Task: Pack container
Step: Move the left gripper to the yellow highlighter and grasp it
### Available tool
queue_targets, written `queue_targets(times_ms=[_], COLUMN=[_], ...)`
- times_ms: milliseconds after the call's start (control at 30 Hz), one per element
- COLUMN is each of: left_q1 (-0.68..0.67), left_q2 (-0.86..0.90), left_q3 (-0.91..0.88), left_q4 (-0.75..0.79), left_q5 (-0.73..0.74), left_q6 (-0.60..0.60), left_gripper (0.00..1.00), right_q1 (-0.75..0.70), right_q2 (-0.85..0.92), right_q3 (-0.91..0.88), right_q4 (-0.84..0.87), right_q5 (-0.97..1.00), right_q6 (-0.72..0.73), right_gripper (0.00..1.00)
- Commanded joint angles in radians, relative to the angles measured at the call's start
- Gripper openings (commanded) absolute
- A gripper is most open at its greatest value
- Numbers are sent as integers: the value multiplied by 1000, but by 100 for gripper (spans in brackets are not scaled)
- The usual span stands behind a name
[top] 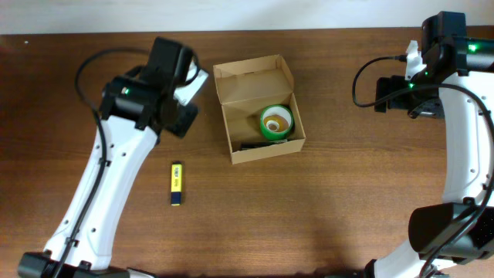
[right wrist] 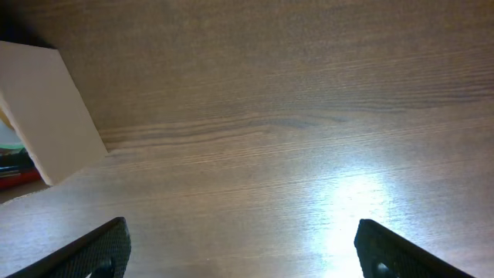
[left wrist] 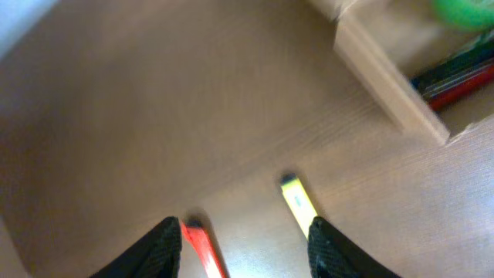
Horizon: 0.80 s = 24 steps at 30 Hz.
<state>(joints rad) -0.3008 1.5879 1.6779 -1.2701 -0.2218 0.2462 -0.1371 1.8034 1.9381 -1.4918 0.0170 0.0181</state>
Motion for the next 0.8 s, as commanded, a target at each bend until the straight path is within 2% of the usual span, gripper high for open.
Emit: queue_targets(times_ms=[0,67,167,267,467,667,767], left_q1=[53,87,117,121,121,121,121], left_q2=[-19,-10,-6,-6,-6,63,135], left_q3=[-105,-187,-314,-449,-686,-740,-740], left_q4=[-28,-16,44,113,283,399,446], left_q5=[-1,60,132,177,234,222,215], left_q6=[-174,-248,-327,-367,-420,-421,-420], left_gripper=[47,43,44,57,59,66,65], right_q1=[-7,-7,-7,-7,-7,-7,-7], right_q2=[-23,-23,-23,-23,-23,-23,-23], right_q3=[-4,-4,-4,-4,-4,-4,-4], right_q4=[3,6,8,9,16,15,15], right_q5=[-10,-9,-10,-9,-9,-9,-9], right_q6=[-6,-6,-6,-6,-6,-6,-6], right_gripper=[93,93,93,93,93,93,93])
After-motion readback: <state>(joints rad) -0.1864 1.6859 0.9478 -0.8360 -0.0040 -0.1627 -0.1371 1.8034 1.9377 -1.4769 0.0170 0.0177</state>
